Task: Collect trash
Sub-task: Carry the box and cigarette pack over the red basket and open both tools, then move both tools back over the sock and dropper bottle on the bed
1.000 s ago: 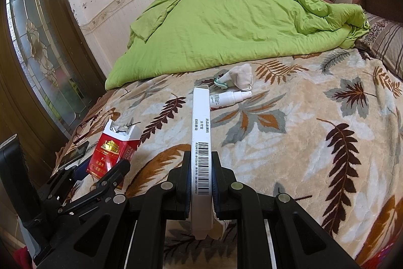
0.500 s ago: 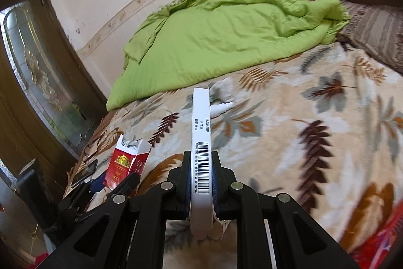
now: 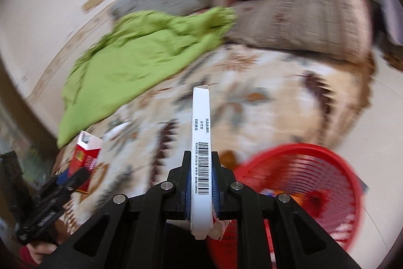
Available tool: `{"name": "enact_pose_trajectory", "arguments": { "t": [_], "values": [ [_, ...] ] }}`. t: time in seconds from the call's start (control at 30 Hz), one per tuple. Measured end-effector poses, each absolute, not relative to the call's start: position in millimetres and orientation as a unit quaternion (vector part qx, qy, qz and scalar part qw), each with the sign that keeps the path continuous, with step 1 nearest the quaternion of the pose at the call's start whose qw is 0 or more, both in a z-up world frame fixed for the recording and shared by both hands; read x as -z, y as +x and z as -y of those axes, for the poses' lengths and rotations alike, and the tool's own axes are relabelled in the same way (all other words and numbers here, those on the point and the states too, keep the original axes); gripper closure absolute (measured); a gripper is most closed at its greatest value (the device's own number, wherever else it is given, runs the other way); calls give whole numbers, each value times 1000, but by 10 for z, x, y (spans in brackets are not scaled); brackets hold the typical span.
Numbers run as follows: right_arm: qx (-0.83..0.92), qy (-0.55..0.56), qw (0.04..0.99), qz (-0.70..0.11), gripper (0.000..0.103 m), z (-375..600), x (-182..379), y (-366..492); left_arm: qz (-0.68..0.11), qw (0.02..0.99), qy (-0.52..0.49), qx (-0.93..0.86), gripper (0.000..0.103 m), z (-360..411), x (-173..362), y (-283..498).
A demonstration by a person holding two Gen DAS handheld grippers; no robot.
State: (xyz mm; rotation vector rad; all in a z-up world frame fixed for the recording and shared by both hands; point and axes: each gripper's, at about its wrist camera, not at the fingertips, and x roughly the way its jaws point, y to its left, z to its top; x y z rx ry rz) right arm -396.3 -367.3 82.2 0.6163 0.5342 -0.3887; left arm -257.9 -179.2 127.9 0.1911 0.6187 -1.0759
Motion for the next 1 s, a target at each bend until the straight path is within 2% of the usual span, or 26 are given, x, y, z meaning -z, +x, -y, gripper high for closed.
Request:
{"name": "enact_pose_trajectory", "arguments": {
  "t": [0.2,0.27,0.3,0.37,0.67,0.93,1.0],
  "values": [
    [237,322,878,-262,87,3986,-680,-4474,-340,729,100,585,47,2559,-1190,-2979],
    [251,322,873,-265,86,4037,-624,-4572,-351,716,113,593,39,2732,-1118,-3093],
    [261,324,869,-269,75,4078,-585,-4615,-354,711,120,595,36,2807,-1082,-3140],
    [276,333,862,-266,61,4138,-544,-4702,-365,704,124,597,32,2885,-1043,-3149],
    [253,328,876,-247,60,4156,-673,-4568,-363,758,88,535,32,2455,-1090,-2620],
    [129,314,900,-273,60,3822,-886,-3599,-366,832,45,414,32,1713,-1039,-1657],
    [100,304,904,-285,58,3690,-938,-3279,-367,849,32,379,32,1493,-982,-1359]
  ]
}}
